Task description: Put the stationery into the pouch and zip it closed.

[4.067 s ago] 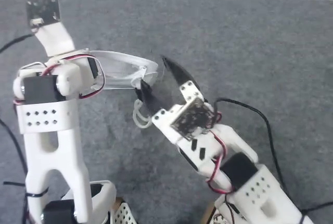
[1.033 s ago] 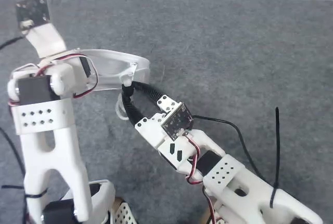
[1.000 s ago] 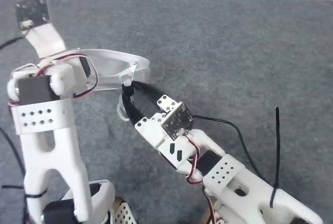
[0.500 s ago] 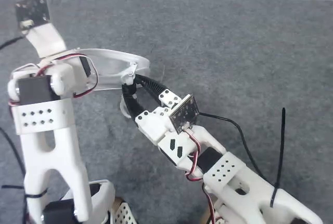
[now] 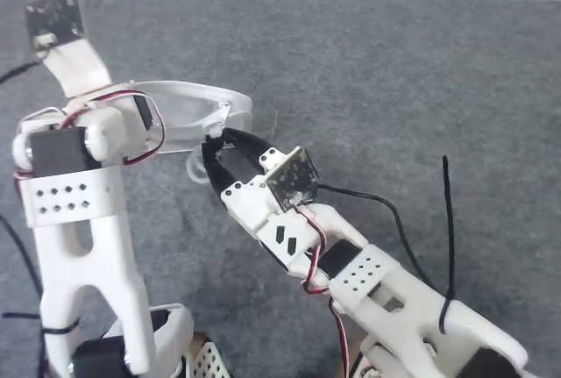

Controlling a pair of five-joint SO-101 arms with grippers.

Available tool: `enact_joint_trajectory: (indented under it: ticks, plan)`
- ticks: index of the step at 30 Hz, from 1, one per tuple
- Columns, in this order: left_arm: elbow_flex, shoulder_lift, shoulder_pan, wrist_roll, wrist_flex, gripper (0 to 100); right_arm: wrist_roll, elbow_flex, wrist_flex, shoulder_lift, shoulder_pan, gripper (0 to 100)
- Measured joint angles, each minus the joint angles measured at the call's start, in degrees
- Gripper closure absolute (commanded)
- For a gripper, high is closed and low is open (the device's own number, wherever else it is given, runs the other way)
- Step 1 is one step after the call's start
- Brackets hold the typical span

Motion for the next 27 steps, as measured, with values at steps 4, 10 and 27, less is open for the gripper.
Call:
enact_joint_trajectory:
  ticks: [4, 10, 27]
  plan:
    - [0.0, 0.0, 0.0, 0.0, 0.0, 99, 0.0, 0.0, -1.6, 0.1, 0.0, 89.8]
    - [0.0, 0.0, 0.0, 0.0, 0.0, 99, 0.0, 0.0, -1.7, 0.1, 0.9, 98.3]
    - [0.0, 0.0, 0.0, 0.0, 0.0, 78, 9.6, 1.8, 30.9, -23.3, -1.8, 99.3]
